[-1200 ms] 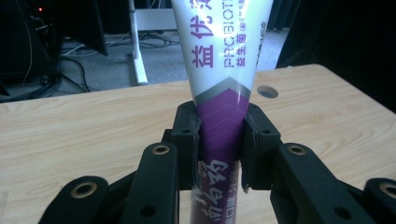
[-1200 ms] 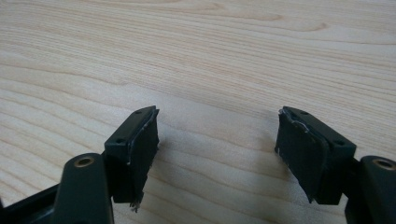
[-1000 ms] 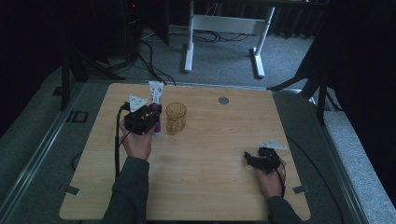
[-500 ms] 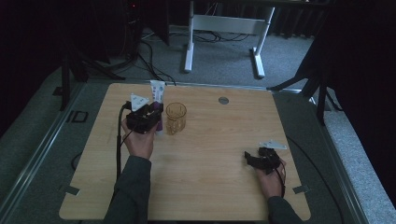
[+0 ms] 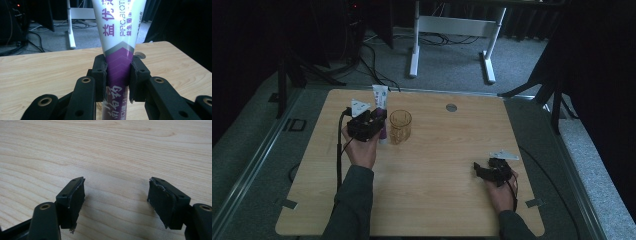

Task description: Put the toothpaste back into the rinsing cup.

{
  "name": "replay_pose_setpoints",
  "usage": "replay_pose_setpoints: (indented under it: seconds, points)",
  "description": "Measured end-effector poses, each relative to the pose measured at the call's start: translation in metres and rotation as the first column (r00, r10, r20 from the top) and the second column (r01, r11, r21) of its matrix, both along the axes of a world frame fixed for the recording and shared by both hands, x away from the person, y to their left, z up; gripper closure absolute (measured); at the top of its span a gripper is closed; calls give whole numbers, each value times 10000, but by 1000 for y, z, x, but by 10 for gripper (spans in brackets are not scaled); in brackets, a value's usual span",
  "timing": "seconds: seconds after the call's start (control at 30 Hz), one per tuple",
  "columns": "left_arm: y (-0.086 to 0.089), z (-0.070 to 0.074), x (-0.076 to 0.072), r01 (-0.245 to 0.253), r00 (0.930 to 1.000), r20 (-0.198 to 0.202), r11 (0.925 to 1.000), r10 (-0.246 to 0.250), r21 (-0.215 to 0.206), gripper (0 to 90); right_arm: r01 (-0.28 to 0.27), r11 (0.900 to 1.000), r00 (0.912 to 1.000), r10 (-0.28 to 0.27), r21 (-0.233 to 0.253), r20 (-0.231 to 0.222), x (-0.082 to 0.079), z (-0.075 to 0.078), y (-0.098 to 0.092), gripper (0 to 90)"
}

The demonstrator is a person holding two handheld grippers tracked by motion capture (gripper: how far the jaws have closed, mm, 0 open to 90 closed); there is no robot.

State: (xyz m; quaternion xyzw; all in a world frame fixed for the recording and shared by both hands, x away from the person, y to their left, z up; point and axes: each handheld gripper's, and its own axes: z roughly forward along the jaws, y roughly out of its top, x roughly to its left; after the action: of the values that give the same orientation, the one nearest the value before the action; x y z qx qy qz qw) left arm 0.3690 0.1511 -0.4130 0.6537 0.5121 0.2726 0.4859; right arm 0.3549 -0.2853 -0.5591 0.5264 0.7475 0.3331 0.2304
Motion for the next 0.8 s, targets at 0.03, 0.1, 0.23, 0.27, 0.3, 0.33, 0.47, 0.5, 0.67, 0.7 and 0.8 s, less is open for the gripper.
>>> replay_pose_setpoints:
  seconds: [0.03, 0.1, 0.23, 0.27, 0.3, 0.33, 0.47, 0.5, 0.67, 0.7, 0.8]
  points:
    - [0, 1, 1, 38, 10000, 12, 10000, -38, -7, 705, -1, 10000, 10000, 1, 0, 1, 0, 0, 0, 294]
    - [1, 2, 2, 92, 10000, 33, 9999, -91, -112, 705, -2, 10000, 10000, 2, -12, 1, 0, 0, 0, 294]
    - [3, 4, 6, 242, 9997, -8, 9990, -243, -373, 705, -5, 10000, 10000, 5, -12, 4, 0, 0, 0, 294]
    - [4, 4, 7, 301, 9995, -13, 9986, -302, -437, 705, -4, 10000, 10000, 4, -7, 4, 0, 0, 0, 294]
    - [4, 4, 7, 337, 9994, 3, 9983, -337, -483, 705, -4, 10000, 10000, 4, -7, 3, 0, 0, 0, 294]
    - [4, 5, 8, 367, 9993, 3, 9982, -368, -483, 705, -6, 10000, 10000, 6, -7, 2, 0, 0, 0, 294]
    - [5, 5, 11, 410, 9992, 42, 9974, -408, -594, 705, -5, 10000, 10000, 5, -18, 2, 0, 0, 0, 293]
    - [5, 5, 12, 404, 9992, 38, 9969, -403, -675, 705, -7, 10000, 10000, 8, -26, 7, 0, 0, 0, 293]
    - [5, 5, 15, 302, 9994, 158, 9973, -292, -676, 705, -8, 10000, 10000, 8, -25, 8, 0, 0, 0, 293]
    - [4, 5, 15, 315, 9993, 202, 9972, -302, -683, 706, -9, 10000, 10000, 9, -28, 6, 0, 0, 0, 293]
    - [3, 5, 16, 340, 9990, 316, 9971, -320, -675, 706, -13, 10000, 10000, 13, -34, 7, 0, 0, 0, 293]
